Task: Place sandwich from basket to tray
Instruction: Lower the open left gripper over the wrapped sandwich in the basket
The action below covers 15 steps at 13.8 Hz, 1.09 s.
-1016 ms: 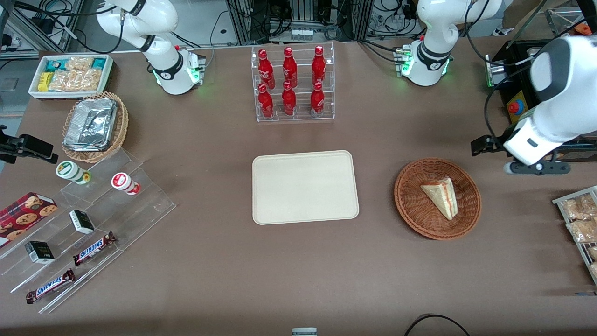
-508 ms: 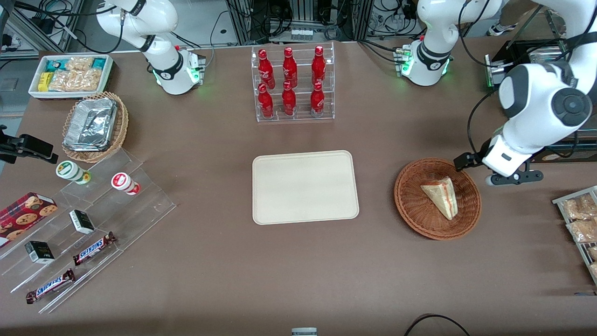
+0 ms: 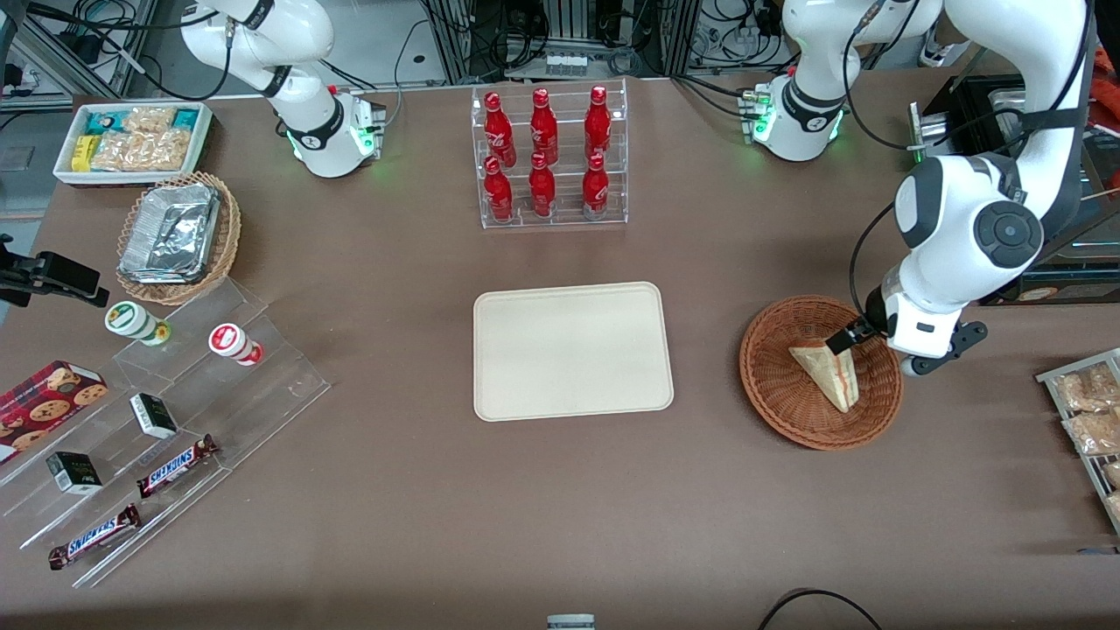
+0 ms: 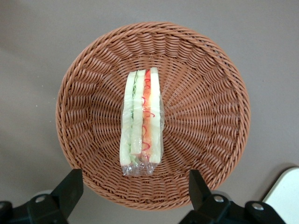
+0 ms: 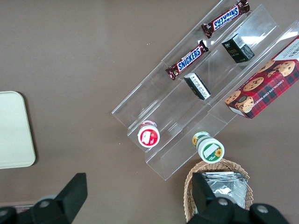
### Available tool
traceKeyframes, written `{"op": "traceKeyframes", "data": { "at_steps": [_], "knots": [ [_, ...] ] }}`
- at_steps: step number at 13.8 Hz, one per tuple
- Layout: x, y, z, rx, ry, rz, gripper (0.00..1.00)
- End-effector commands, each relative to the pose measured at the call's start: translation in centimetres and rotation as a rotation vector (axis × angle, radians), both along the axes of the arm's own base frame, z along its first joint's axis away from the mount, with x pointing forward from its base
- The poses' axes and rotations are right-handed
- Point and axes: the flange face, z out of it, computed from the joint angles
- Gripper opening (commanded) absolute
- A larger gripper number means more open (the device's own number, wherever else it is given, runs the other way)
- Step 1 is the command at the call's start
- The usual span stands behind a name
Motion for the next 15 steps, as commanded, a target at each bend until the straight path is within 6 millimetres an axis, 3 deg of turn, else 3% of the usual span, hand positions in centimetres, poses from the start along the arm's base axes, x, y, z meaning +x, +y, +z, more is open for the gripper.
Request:
{"op": "traceKeyframes", "data": {
  "at_steps": [1,9,12,13,14,15],
  "knots": [
    [0.4,0.0,-1.2,0.005,-0.003,0.039,1.0],
    [1.2,-0.1,-7.4,0.0,0.006,0.095,1.0],
    [0.6,0.1,-9.3,0.0,0.013,0.097,1.0],
    [0.4,0.1,-9.7,0.0,0.021,0.097,0.88],
    [0.1,0.1,-9.8,0.002,0.03,0.097,0.38],
    [-0.1,0.1,-9.5,0.003,0.036,0.096,0.0]
  ]
}}
